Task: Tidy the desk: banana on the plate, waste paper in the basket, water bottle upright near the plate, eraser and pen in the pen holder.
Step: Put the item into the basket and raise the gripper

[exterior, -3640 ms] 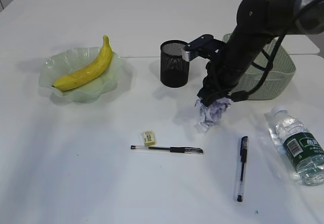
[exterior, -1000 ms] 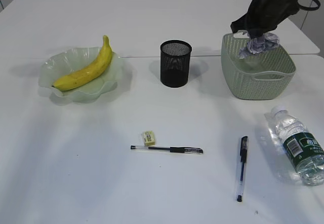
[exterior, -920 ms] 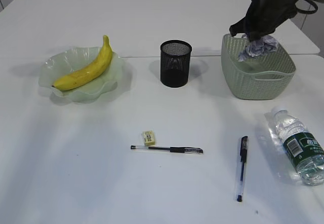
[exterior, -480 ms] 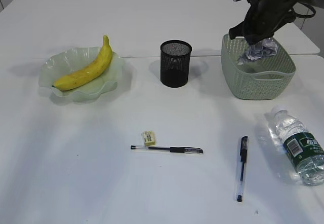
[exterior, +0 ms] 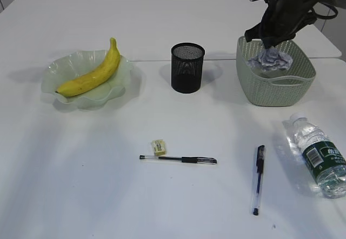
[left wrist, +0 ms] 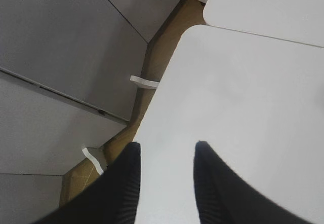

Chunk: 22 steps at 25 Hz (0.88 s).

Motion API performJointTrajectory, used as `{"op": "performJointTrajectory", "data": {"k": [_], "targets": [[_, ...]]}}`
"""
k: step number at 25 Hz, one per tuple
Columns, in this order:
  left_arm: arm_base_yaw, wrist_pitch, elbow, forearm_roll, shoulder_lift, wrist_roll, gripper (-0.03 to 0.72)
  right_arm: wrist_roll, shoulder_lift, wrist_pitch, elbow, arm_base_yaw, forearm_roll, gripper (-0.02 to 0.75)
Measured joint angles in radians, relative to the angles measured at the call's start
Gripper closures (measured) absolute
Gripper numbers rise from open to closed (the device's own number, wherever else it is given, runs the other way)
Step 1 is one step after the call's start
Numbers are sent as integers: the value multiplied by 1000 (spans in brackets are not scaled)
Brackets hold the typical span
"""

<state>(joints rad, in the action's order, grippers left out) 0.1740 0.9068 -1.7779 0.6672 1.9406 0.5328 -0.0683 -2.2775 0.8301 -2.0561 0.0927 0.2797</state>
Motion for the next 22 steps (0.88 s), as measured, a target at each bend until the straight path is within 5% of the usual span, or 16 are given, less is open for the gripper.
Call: {"op": "performJointTrajectory", "data": {"k": [7, 22], "targets": [[0, 2, 0, 5, 0, 0, 446, -4, 0, 4, 0, 0, 0, 450], [0, 8, 0, 7, 0, 0, 446, -54, 5, 285, -199, 0, -35, 433]]}}
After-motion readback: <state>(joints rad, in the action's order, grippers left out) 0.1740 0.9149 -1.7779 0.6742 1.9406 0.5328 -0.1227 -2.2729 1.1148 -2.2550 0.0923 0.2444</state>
